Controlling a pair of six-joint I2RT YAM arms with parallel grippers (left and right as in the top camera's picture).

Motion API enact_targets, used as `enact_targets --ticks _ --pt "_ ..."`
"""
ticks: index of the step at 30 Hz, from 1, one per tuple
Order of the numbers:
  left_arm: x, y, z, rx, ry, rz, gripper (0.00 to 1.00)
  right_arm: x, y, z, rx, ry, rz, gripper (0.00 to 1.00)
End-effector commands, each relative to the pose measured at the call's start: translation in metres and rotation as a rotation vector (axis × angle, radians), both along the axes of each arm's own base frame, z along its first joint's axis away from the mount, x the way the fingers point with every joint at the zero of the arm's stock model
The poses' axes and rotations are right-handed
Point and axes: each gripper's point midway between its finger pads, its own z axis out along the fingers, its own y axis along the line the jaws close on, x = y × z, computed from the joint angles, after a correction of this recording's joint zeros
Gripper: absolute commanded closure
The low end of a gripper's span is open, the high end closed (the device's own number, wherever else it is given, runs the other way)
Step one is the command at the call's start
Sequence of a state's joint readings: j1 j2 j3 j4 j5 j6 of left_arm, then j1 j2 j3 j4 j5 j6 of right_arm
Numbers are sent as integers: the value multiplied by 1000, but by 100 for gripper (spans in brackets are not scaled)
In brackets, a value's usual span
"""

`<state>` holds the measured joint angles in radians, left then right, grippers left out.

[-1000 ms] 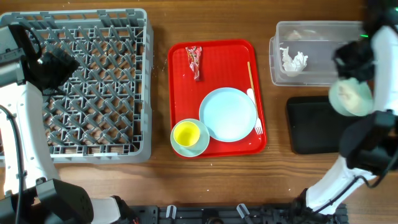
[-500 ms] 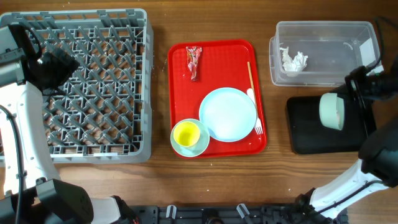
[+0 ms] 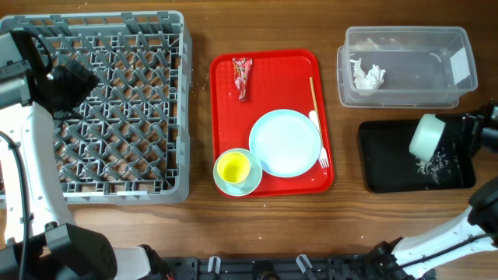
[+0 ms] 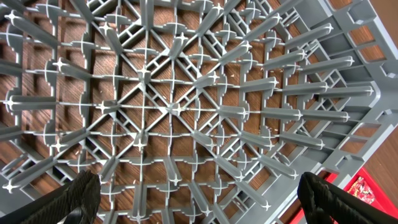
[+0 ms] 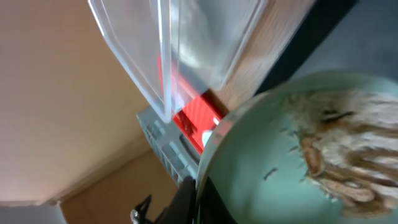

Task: Sort waste into correct bins and load items into the dishwasher rack
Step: 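Tilt the bowl to pour the rice onto the black tray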

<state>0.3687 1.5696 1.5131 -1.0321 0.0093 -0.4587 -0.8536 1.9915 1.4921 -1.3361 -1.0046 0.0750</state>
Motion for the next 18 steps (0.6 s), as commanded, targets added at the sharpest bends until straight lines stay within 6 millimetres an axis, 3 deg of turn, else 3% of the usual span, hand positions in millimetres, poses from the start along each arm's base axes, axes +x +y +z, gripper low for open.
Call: enact_targets --ticks 1,6,9,11,14,17,18 --pt "0 1 6 2 -18 4 0 9 7 19 110 -65 -58 96" --pt "0 1 6 2 -18 4 0 8 5 23 135 -69 -76 96" --pt "0 1 6 2 -18 4 0 8 -3 13 74 -52 -74 96" --pt "0 1 6 2 -18 4 0 10 4 27 76 -178 -29 96" --pt "0 1 6 2 -18 4 0 9 -1 16 54 -106 -45 96" --pt "0 1 6 2 -18 4 0 9 1 22 41 -173 -19 96" --pt "0 1 6 2 -18 4 0 7 -3 12 3 -126 -15 96"
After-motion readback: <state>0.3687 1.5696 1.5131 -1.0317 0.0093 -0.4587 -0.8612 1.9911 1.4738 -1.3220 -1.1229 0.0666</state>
